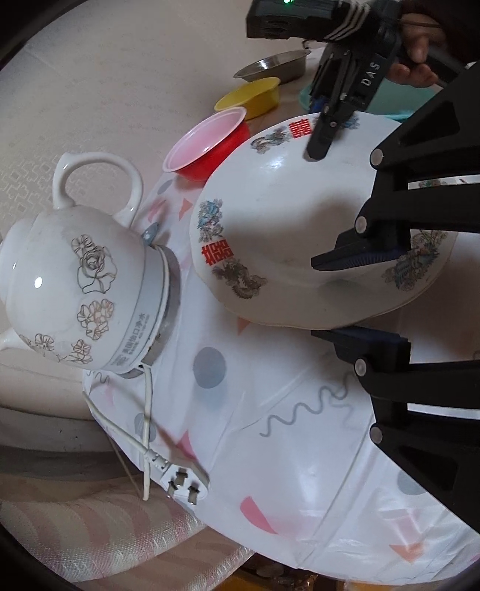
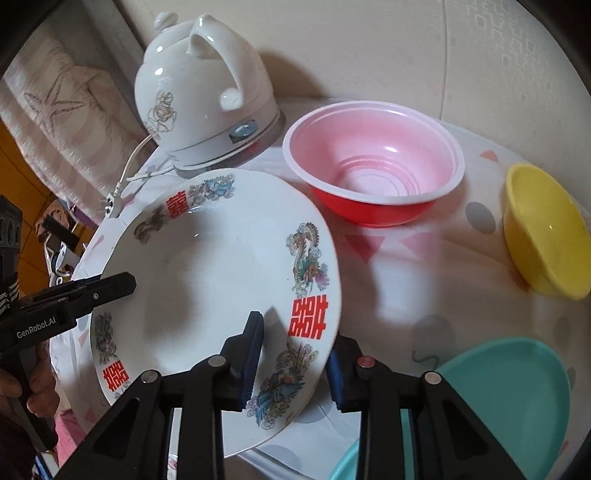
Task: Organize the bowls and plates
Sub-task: 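Lift the patterned plate with both grippers and carry it over the teal plate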
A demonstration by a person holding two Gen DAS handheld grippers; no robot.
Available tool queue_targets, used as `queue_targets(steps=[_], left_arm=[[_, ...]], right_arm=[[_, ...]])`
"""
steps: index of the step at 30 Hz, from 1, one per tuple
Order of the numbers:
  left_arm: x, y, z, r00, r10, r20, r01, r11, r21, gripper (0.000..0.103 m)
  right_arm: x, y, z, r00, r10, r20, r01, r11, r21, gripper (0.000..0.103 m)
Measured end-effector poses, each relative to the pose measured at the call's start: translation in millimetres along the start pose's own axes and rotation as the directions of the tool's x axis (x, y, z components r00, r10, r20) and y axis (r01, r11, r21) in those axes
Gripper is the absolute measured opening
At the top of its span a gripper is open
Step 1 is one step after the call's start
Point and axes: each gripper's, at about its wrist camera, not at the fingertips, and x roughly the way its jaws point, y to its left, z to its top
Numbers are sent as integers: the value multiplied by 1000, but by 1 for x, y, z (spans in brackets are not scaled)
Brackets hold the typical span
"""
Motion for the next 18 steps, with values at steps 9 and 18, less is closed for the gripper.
queue_targets(steps=[9,18], left_arm=[[0,-9,0,1000,19,13,-20,1000,11,28],[-14,-15,-18,998,40,46,-43,997,60,28]], right_arm=[[-2,1,-5,1000,13,-6,-13,999,-39,34],[-20,6,-14,999,23,43,-18,994,-105,30]])
